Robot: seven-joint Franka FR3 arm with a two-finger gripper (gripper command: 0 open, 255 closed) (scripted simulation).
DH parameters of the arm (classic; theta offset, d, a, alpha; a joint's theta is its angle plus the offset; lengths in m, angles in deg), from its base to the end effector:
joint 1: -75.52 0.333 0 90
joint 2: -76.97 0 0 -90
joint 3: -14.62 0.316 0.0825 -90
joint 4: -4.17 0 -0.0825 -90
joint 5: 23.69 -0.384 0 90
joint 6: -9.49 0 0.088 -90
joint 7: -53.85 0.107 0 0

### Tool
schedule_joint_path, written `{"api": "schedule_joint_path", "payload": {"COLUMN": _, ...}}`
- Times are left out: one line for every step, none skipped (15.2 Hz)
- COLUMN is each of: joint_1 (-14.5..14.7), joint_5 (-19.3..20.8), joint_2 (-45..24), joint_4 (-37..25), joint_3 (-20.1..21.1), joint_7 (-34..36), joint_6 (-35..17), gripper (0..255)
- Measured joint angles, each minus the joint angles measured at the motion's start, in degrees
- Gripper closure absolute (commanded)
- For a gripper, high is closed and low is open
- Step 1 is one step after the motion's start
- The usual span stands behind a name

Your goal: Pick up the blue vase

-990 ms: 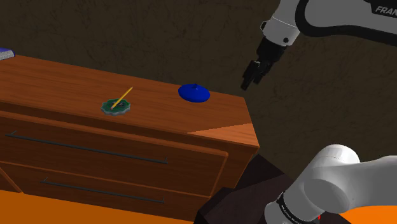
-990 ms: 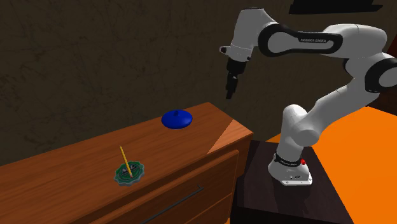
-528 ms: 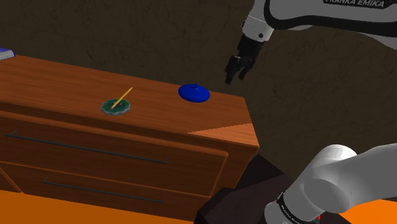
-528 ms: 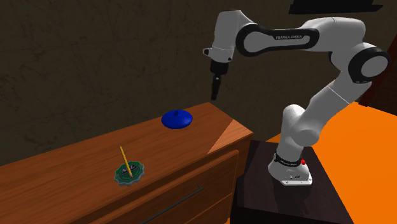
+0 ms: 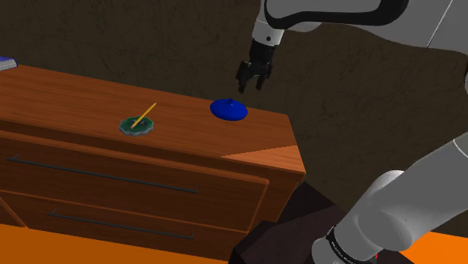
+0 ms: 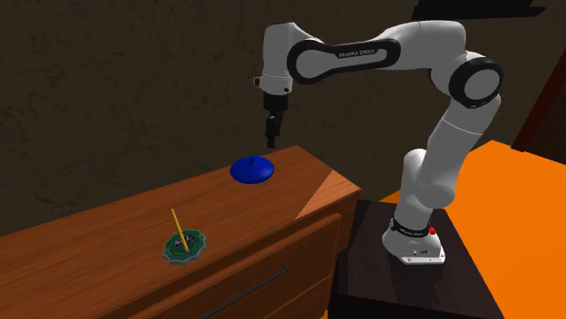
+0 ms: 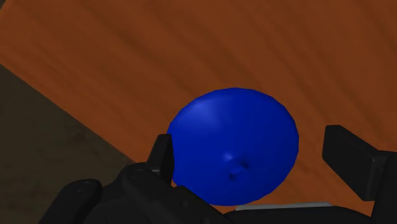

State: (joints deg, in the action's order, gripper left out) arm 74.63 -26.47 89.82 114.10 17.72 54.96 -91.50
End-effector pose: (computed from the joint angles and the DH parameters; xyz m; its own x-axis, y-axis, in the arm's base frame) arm 0.4960 0.0259 0.5931 0.9977 0.0093 0.0670 0.0119 -0.9992 -0.0374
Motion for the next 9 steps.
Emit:
{"api": "schedule_joint_path", "payload": {"joint_1": 0.0, "joint_5": -0.1, "joint_2": -2.8, "joint_4": -2.4, "joint_3": 0.0, "joint_7": 0.2, "joint_6": -0.1, "gripper": 0}}
{"api": "schedule_joint_path", "payload": {"joint_1": 0.0, "joint_5": -0.2, "joint_2": -5.6, "joint_4": -5.0, "joint_3": 0.1, "joint_7": 0.5, "joint_6": 0.2, "gripper": 0}}
{"api": "schedule_joint_path", "payload": {"joint_1": 0.1, "joint_5": -0.3, "joint_2": -8.0, "joint_4": -7.2, "joint_3": 0.2, "joint_7": 1.0, "joint_6": 0.5, "gripper": 0}}
{"api": "schedule_joint_path", "payload": {"joint_1": 0.1, "joint_5": -0.4, "joint_2": -10.6, "joint_4": -10.1, "joint_3": 0.2, "joint_7": 1.2, "joint_6": 1.2, "gripper": 0}}
{"api": "schedule_joint_path", "payload": {"joint_1": 0.1, "joint_5": -0.6, "joint_2": -13.0, "joint_4": -12.6, "joint_3": 0.2, "joint_7": 1.4, "joint_6": 1.7, "gripper": 0}}
{"api": "schedule_joint_path", "payload": {"joint_1": 0.2, "joint_5": -0.6, "joint_2": -14.7, "joint_4": -14.3, "joint_3": 0.3, "joint_7": 1.8, "joint_6": 2.1, "gripper": 0}}
{"api": "schedule_joint_path", "payload": {"joint_1": 0.1, "joint_5": -0.7, "joint_2": -15.9, "joint_4": -15.1, "joint_3": 0.3, "joint_7": 1.7, "joint_6": 1.9, "gripper": 0}}
{"api": "schedule_joint_path", "payload": {"joint_1": 0.1, "joint_5": -0.7, "joint_2": -16.5, "joint_4": -15.1, "joint_3": 0.2, "joint_7": 1.6, "joint_6": 1.3, "gripper": 0}}
{"api": "schedule_joint_path", "payload": {"joint_1": 0.1, "joint_5": -0.7, "joint_2": -16.9, "joint_4": -14.8, "joint_3": 0.3, "joint_7": 1.8, "joint_6": 0.7, "gripper": 0}}
